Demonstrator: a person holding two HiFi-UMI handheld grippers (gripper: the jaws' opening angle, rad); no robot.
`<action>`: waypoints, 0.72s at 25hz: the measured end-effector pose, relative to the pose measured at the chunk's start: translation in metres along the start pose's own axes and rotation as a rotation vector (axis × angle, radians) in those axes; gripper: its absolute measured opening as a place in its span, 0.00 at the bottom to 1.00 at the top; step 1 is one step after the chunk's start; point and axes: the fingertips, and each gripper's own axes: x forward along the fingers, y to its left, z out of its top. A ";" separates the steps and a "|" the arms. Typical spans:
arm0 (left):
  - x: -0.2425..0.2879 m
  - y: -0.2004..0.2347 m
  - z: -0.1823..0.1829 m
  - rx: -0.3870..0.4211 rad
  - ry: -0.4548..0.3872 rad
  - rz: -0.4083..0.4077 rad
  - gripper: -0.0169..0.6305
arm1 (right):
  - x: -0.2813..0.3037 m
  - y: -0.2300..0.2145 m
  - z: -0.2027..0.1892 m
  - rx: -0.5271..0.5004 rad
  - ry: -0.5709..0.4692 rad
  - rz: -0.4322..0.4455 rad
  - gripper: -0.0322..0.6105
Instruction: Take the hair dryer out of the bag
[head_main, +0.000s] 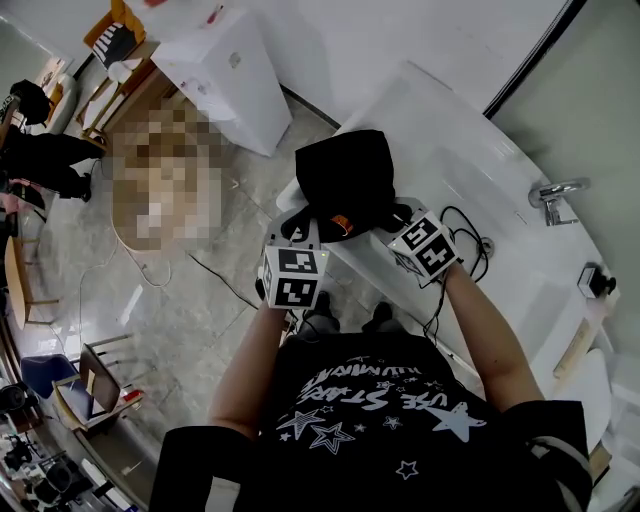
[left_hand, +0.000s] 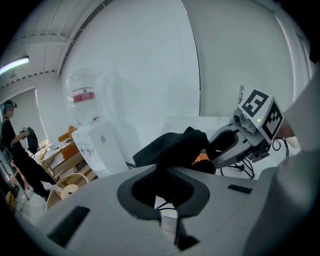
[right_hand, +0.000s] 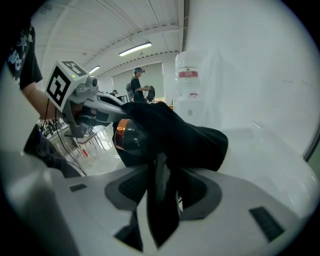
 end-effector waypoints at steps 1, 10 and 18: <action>0.000 0.000 0.000 0.003 -0.002 0.000 0.05 | -0.002 0.002 -0.001 0.000 -0.003 0.006 0.33; -0.007 -0.004 0.008 0.009 -0.047 -0.074 0.05 | -0.022 0.022 -0.006 -0.011 -0.032 0.054 0.33; -0.007 -0.009 0.008 0.018 -0.046 -0.119 0.05 | -0.035 0.043 -0.012 -0.012 -0.044 0.076 0.33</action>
